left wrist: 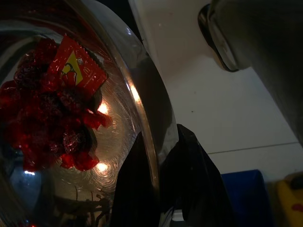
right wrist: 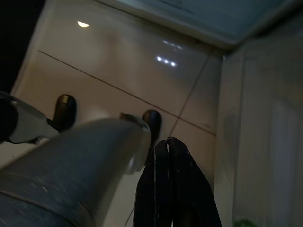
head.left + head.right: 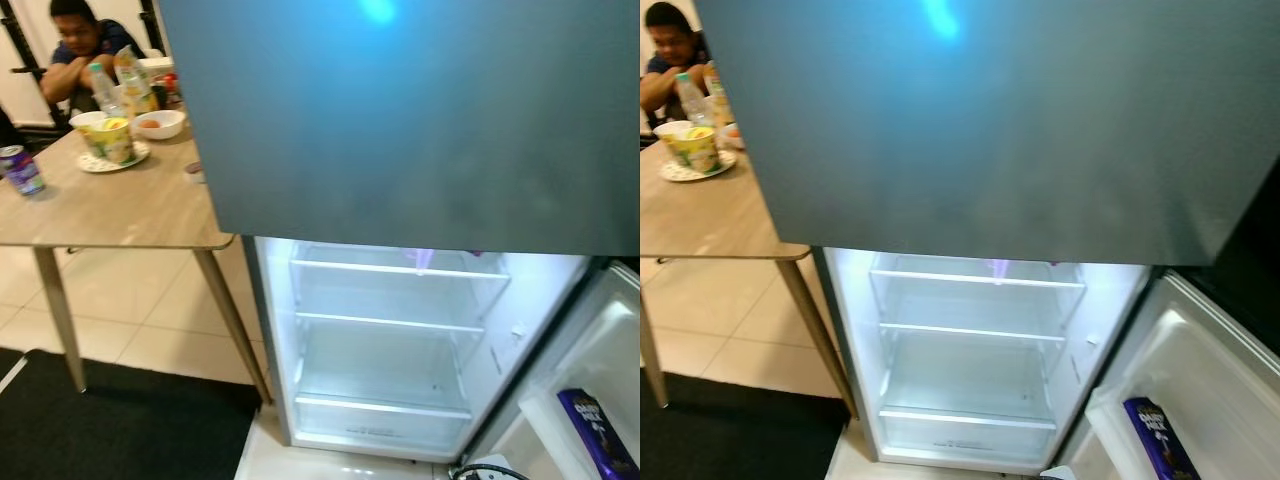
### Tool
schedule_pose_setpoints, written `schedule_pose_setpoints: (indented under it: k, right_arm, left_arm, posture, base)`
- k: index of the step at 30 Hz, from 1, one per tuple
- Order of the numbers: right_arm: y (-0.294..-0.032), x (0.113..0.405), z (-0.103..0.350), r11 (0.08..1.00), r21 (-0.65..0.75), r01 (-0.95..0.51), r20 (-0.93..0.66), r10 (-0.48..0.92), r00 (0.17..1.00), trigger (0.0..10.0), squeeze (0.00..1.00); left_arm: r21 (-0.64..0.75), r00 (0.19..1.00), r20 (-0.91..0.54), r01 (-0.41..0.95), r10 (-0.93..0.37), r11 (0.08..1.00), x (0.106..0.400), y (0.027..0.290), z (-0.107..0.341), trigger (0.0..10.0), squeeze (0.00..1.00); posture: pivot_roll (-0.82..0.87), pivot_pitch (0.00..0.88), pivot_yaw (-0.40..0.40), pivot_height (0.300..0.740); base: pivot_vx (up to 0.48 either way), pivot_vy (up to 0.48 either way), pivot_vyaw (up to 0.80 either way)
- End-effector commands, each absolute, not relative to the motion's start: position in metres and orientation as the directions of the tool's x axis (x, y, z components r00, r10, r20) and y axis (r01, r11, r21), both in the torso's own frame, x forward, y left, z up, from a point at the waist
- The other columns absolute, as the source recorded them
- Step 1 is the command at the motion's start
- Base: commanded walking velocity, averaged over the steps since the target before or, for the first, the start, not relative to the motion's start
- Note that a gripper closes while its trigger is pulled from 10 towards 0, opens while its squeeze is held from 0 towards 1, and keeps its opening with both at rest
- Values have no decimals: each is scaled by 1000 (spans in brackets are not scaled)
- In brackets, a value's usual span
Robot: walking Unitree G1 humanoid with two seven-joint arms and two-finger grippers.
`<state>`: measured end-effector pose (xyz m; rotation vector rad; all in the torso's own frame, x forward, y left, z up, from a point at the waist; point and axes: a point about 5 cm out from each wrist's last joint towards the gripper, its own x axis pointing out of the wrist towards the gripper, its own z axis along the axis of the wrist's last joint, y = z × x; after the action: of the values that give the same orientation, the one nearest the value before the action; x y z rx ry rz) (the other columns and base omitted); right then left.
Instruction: Restocking fridge
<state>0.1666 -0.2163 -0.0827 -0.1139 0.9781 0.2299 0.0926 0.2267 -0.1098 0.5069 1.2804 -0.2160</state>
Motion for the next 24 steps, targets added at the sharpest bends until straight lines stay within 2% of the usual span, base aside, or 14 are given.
schedule_pose_setpoints:
  k: [1,9,24]
  right_arm:
    - [-217,165,-84,975,14,-223,-834,135,535,10000,0]
    - [-217,164,-84,975,14,-222,-835,133,534,10000,0]
    - [-222,150,-89,978,12,-206,-857,116,502,10000,0]
  left_arm:
    - [259,314,-941,424,127,868,101,229,-107,10000,0]
    - [254,318,-941,431,118,866,103,225,-108,10000,0]
    - [245,306,-945,434,114,867,100,226,-108,10000,0]
  posture:
    - [-76,19,11,740]
    - [-76,19,11,740]
    - [-81,19,14,740]
  base:
    - [0,0,0]
    - [0,0,0]
    - [269,0,0]
